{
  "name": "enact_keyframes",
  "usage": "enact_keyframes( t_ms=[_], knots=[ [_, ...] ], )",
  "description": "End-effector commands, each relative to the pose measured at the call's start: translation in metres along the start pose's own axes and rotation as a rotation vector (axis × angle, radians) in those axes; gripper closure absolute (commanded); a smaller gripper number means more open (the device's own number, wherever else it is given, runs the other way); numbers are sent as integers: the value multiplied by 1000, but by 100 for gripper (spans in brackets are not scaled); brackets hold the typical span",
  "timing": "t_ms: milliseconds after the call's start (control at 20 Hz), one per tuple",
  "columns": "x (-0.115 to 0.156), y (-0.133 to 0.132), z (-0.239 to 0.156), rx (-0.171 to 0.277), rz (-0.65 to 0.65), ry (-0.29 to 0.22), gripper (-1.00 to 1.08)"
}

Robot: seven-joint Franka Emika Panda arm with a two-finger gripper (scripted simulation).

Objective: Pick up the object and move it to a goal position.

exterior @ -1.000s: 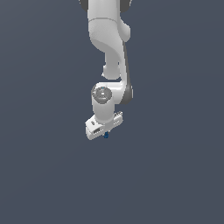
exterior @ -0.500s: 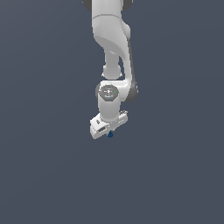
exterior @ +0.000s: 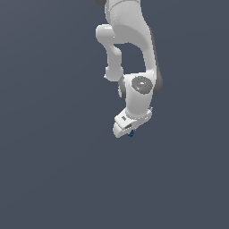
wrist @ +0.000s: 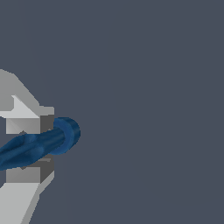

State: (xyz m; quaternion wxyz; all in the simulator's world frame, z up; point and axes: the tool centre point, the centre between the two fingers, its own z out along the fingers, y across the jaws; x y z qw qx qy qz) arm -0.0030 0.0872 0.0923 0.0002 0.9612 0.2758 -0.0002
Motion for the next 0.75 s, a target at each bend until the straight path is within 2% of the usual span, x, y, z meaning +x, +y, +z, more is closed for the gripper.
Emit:
enact_keyframes(
  t_ms=[0, 350, 700],
  knots=[
    [15, -26, -12, 0, 0, 0, 108],
    [46, -73, -36, 0, 0, 0, 108],
    [56, -86, -43, 0, 0, 1, 108]
  ],
)
